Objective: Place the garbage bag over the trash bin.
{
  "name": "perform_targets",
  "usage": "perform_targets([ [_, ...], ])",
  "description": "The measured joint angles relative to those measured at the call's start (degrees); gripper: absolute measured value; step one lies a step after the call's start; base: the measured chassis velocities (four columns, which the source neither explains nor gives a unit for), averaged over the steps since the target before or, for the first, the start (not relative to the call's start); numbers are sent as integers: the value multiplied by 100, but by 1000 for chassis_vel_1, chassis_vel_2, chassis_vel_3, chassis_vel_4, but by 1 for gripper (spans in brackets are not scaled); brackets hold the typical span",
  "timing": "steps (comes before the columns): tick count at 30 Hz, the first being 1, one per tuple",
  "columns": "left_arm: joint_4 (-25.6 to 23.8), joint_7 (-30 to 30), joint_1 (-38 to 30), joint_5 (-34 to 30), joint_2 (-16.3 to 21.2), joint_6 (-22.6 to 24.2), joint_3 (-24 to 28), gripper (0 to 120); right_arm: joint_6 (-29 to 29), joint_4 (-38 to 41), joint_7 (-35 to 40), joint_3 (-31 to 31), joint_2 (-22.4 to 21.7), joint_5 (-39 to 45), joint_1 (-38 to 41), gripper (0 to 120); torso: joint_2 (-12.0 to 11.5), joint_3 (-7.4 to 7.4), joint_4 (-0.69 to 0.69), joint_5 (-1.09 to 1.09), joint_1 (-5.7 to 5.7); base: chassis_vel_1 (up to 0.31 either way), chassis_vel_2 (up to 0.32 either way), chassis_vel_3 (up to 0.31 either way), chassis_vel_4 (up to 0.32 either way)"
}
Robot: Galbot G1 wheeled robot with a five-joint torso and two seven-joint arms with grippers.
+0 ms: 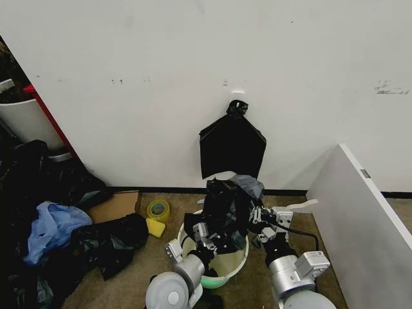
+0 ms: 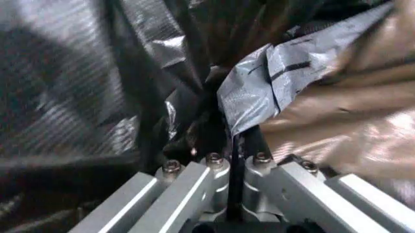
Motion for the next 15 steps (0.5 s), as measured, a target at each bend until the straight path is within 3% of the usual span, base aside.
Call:
perform_targets([
  [11,-29,-123,316,0,23,-13,-3,0,-208,198,67,-182,-27,-84,-191,0,0,0,0,-1,0,0,0,0,0],
  [15,-183,-211,491,303,150,-68,-37,0,-123,-30,63,-265,-15,-115,-177,0,0,0,0,-1,0,0,0,0,0],
])
